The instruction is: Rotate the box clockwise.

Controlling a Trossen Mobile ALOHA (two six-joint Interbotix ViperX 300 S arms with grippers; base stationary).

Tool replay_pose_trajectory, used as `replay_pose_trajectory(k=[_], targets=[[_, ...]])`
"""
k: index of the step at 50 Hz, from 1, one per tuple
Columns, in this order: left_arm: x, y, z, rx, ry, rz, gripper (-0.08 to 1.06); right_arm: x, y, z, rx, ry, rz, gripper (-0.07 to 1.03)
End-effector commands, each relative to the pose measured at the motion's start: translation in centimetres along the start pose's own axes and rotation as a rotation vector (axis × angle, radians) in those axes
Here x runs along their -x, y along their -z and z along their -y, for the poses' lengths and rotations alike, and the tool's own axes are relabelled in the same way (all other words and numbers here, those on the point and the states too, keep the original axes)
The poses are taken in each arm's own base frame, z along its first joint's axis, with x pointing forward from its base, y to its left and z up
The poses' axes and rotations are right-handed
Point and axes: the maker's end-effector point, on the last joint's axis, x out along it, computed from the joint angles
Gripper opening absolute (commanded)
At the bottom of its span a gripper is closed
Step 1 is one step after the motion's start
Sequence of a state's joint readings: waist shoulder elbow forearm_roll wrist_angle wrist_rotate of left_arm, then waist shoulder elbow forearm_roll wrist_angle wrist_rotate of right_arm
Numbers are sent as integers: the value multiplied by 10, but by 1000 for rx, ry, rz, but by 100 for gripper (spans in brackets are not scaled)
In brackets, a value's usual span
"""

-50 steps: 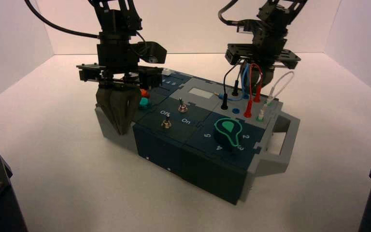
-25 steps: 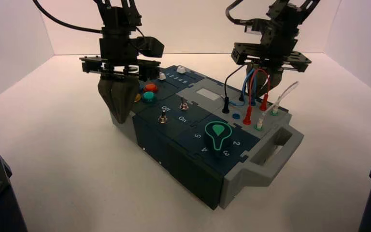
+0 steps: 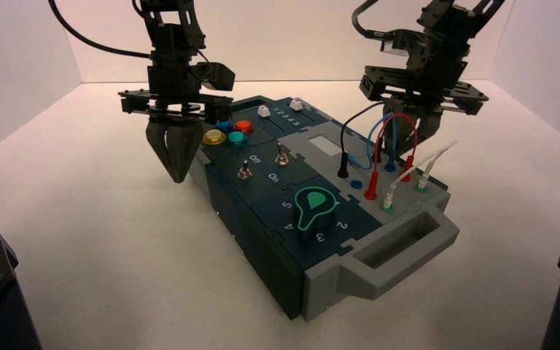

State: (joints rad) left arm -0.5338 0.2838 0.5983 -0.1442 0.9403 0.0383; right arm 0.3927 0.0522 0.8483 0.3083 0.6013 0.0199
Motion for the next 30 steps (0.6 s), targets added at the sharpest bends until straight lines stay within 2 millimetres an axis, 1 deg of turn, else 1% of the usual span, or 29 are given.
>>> replay_pose_trajectory(k=[1,17,27,30], targets=[[20,-34,11,-18,9,145,-3,-4,23,-30,58,-29,-57,-2],[30,-45,12,-28,9,183,-3,-2,32,-50,81,-63,-66,-2],[36,-52,13,-36,10,201,-3,-3,35,-55,82,-72,-71,-2],[40,-57,15,-37,12,217,-3,-2,36,-55,81,-73,-71,-2]])
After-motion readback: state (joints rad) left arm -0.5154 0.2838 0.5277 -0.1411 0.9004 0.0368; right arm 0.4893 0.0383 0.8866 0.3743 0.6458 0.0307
